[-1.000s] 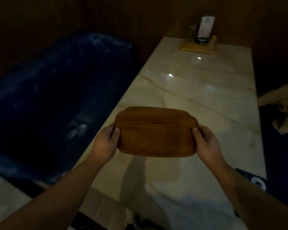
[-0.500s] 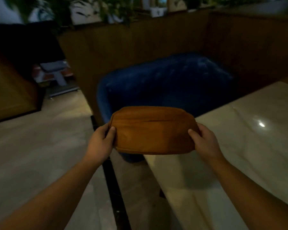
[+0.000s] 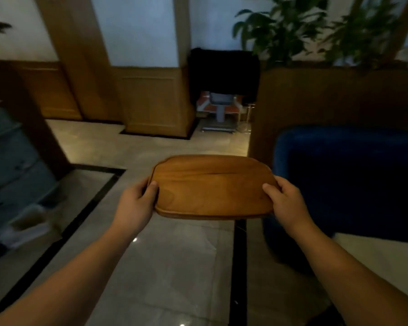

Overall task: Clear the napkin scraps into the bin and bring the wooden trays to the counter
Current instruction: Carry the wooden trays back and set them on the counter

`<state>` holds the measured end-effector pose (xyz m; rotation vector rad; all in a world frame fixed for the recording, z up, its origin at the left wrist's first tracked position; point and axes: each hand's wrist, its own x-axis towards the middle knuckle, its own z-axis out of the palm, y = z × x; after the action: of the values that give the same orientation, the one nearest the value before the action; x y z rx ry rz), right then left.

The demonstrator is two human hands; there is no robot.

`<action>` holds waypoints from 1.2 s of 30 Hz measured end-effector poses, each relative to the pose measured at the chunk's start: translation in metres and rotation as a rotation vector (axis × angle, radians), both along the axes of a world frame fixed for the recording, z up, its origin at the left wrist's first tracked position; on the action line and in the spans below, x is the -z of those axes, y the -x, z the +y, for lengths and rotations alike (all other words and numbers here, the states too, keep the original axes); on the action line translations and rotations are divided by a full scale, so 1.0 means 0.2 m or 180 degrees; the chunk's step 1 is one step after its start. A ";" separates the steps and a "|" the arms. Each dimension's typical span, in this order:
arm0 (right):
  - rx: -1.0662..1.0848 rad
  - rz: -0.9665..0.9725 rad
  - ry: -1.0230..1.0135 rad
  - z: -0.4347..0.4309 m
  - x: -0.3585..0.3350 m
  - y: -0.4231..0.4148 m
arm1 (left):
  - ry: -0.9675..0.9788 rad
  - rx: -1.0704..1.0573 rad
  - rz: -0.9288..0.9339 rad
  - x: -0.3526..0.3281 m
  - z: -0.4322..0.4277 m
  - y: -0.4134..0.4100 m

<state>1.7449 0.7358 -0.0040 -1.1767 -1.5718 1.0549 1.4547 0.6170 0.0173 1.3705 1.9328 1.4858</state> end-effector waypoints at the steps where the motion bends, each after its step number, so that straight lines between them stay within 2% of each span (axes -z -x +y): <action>1: -0.0165 -0.0055 -0.0001 -0.03 0.00 0.17 | 0.0003 -0.0166 0.0034 -0.01 -0.11 0.14; 4: -0.0676 -0.0122 -0.0019 -0.14 -0.04 0.66 | -0.0017 -0.0700 0.0112 -0.05 -0.42 0.51; 16: -0.1909 -0.0291 -0.0073 -0.25 -0.02 1.89 | 0.0054 -0.2203 -0.0159 -0.04 -1.04 1.19; 22: -0.2542 -0.0182 -0.0089 -0.17 0.03 2.51 | 0.0096 -0.2769 -0.0054 -0.06 -1.07 1.55; 31: -0.3195 -0.0090 -0.0369 0.04 -0.14 3.41 | -0.0016 -0.3478 -0.0204 -0.11 -0.94 2.11; 36: -0.3700 -0.0050 -0.0359 -0.01 -0.19 3.83 | -0.0079 -0.3892 -0.0233 -0.13 -0.99 2.31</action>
<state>0.9797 0.7341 0.0345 -0.0793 -2.3322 1.6015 0.9922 0.4189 0.0438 -0.0405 2.8459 1.9084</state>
